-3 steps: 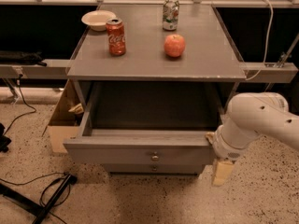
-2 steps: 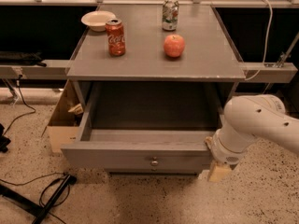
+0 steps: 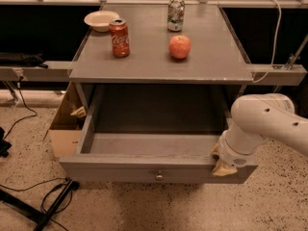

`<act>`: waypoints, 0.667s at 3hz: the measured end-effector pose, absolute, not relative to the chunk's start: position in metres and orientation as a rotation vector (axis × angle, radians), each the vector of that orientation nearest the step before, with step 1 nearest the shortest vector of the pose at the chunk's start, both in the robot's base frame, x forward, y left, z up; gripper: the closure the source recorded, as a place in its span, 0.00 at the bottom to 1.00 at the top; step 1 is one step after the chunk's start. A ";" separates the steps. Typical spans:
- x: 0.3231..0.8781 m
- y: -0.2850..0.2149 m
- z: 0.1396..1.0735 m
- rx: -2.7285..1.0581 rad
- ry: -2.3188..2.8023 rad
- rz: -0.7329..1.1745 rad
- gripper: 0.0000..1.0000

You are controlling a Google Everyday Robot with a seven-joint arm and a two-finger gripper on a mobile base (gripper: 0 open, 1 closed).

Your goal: Open top drawer

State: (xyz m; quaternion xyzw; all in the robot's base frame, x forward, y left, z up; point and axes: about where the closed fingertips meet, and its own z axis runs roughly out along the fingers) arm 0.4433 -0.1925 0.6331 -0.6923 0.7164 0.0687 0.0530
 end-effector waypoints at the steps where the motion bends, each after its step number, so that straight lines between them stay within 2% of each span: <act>1: 0.431 -0.193 0.635 -2.119 2.185 0.235 1.00; 2: 0.411 -0.197 0.637 -2.143 2.184 0.282 1.00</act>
Offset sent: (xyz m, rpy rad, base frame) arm -0.2800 -0.0601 0.0372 0.0930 0.4421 0.1825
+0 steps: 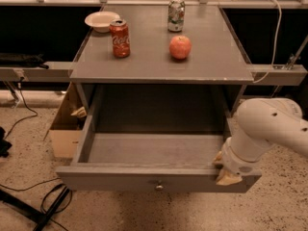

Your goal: Open top drawer

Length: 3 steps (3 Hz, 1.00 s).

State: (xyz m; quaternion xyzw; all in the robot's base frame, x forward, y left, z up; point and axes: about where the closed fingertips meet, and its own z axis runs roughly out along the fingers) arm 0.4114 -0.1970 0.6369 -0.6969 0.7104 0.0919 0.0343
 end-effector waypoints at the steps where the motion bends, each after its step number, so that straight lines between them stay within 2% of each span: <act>1: 0.412 -0.197 0.637 -2.143 2.184 0.282 1.00; 3: 0.394 -0.201 0.637 -2.166 2.175 0.351 1.00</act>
Offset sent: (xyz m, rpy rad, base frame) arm -0.2915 -0.0751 0.0125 0.2961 0.5803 0.2539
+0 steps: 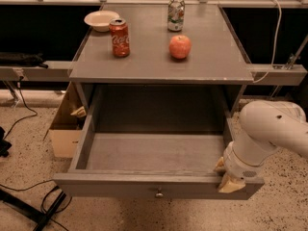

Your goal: Open top drawer

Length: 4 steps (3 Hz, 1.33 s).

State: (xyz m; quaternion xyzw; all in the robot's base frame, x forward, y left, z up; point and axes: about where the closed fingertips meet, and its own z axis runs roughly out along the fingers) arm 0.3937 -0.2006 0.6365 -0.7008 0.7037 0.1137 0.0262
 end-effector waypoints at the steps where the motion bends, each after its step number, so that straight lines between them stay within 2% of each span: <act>1: 0.382 -0.203 0.635 -2.178 2.168 0.399 1.00; 4: 0.367 -0.207 0.634 -2.193 2.158 0.465 1.00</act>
Offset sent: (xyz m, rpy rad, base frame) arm -0.2994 -0.0814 0.0060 0.3245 0.5793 0.2111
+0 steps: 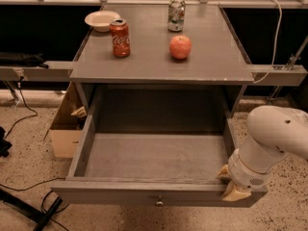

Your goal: Open top drawer

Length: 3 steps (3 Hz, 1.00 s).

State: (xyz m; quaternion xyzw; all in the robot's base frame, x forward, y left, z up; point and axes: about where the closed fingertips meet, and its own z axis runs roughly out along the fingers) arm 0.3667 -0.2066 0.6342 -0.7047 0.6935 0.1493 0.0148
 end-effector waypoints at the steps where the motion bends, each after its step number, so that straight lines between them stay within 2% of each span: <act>1: 0.359 -0.205 0.635 -2.204 2.151 0.499 1.00; 3: 0.351 -0.204 0.636 -2.217 2.140 0.548 1.00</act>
Offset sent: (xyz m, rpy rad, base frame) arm -0.2721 -0.0754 0.0079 0.3111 0.5055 0.2054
